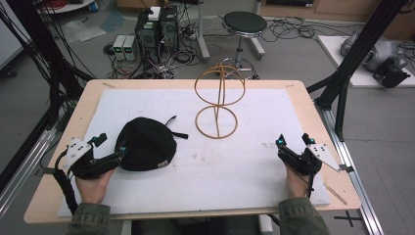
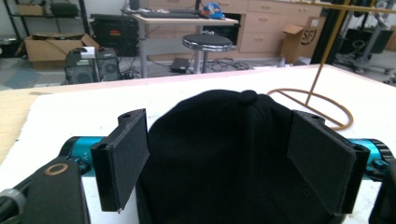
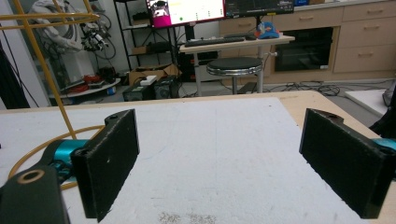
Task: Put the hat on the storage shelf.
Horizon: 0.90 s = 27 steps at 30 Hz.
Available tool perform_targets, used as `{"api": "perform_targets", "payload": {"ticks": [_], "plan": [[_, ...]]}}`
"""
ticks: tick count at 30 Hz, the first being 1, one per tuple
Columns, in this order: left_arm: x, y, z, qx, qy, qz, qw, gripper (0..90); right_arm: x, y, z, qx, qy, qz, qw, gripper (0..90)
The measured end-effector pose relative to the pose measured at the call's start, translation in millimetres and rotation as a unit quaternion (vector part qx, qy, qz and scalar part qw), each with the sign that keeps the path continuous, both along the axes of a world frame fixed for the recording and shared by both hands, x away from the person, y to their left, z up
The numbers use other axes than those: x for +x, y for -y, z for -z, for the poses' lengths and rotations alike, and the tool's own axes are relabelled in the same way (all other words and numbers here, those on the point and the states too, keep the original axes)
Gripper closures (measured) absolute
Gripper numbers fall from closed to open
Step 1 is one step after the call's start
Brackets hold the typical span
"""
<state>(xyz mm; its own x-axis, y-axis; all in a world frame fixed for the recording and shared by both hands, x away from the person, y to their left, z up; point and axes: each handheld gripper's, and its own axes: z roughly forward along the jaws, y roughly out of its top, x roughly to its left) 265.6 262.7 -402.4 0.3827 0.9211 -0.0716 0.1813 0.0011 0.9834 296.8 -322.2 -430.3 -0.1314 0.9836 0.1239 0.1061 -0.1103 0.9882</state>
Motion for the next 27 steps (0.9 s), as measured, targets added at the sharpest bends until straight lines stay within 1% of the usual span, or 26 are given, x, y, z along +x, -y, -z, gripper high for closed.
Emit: {"api": "perform_targets", "payload": {"ticks": [1,2,3,4,5,8,10,11,12,13,14,16,18,21,22,25,27], "plan": [[0.0,0.0,0.0,0.000,0.000,0.000,1.0000,21.4,0.0,0.0,0.0,0.000,0.000,0.000,1.0000,11.2],[1.5,2.5,0.6,0.009,-0.003,0.008,0.9999,21.1,0.0,0.1,0.0,0.000,0.000,0.000,1.0000,11.1],[1.5,2.5,0.6,0.009,-0.003,0.008,0.9999,20.8,0.0,0.1,0.0,0.000,0.000,0.000,1.0000,11.1],[3.6,4.6,1.4,0.014,-0.009,0.014,0.9998,20.5,0.2,0.0,0.1,0.000,-0.001,-0.001,1.0000,11.1],[3.6,4.6,1.4,0.014,-0.009,0.014,0.9998,20.4,0.3,0.0,0.1,0.000,-0.001,-0.001,1.0000,11.2],[8.3,9.9,3.8,0.017,-0.017,0.025,0.9994,19.9,0.5,-0.2,0.2,0.000,-0.001,-0.002,1.0000,11.2],[9.7,11.4,5.0,0.018,-0.019,0.025,0.9993,19.9,0.6,-0.1,0.3,-0.003,0.000,-0.001,1.0000,11.1],[11.3,13.6,6.4,0.017,-0.022,0.025,0.9993,19.9,0.6,-0.1,0.3,-0.003,0.000,-0.001,1.0000,11.1],[15.4,18.2,8.8,0.021,-0.028,0.030,0.9989,19.9,0.7,-0.5,0.2,-0.002,0.001,-0.001,1.0000,11.2],[15.4,18.2,8.8,0.021,-0.028,0.030,0.9989,20.0,0.7,-0.5,0.2,-0.002,0.001,-0.001,1.0000,11.2],[20.1,23.0,10.7,0.022,-0.033,0.031,0.9987,20.0,0.5,-0.4,0.1,-0.003,0.000,-0.002,1.0000,11.1],[22.4,25.0,12.1,0.023,-0.032,0.032,0.9987,20.2,0.3,-0.6,0.1,-0.002,0.000,-0.003,1.0000,11.1],[26.5,27.3,15.4,0.032,-0.039,0.023,0.9985,20.2,0.1,-0.5,0.0,-0.002,0.000,-0.004,1.0000,11.1],[27.4,27.2,16.3,0.037,-0.042,0.023,0.9982,20.5,0.4,-0.1,0.1,-0.002,0.001,-0.006,1.0000,11.1],[26.9,26.4,16.6,0.046,-0.043,0.021,0.9978,20.5,0.3,-0.2,0.2,-0.001,-0.002,-0.008,1.0000,11.2],[27.1,25.0,17.6,0.050,-0.049,0.021,0.9973,20.6,0.3,-0.2,0.4,0.000,-0.001,-0.009,1.0000,11.1],[27.8,26.1,18.8,0.054,-0.054,0.029,0.9967,21.4,1.0,-0.1,0.4,0.002,-0.001,-0.009,1.0000,11.1]]}}
